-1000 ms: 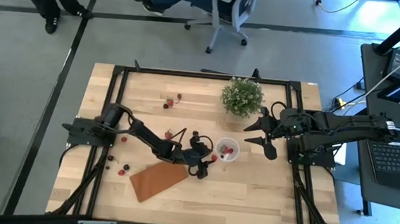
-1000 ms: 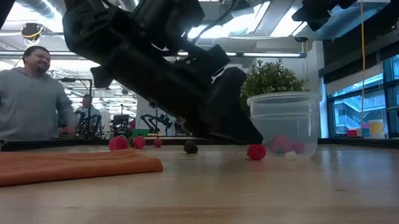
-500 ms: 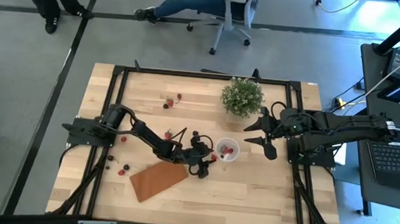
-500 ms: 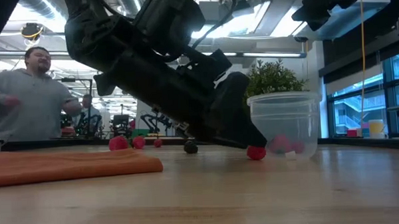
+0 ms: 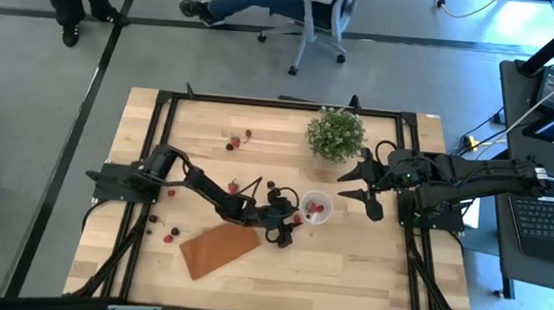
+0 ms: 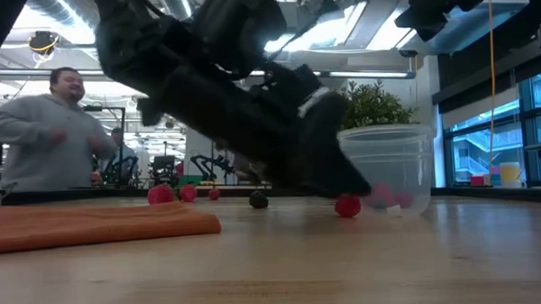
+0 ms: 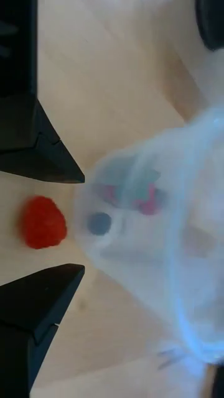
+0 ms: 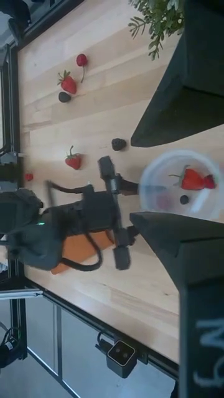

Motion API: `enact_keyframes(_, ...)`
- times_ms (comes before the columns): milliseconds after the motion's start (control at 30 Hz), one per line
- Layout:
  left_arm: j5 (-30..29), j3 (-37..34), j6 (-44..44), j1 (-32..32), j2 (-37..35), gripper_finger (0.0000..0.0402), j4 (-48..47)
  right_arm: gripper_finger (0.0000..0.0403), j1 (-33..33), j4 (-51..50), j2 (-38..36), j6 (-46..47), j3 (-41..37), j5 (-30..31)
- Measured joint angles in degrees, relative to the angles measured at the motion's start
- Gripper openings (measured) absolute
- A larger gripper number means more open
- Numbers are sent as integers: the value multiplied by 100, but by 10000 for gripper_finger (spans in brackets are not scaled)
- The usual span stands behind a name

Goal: Pick and placing Produce into tupperware
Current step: Put the red raspberry into the transparent container

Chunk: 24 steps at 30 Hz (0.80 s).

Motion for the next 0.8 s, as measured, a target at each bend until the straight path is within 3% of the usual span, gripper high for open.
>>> enact_keyframes(367, 155, 220, 5, -2, 220, 208, -179, 184, 0, -12, 2, 172, 0, 2)
enact_keyframes(800, 81, 232, 71, -23, 202, 119, -588, 183, 0, -35, 0, 162, 0, 0)
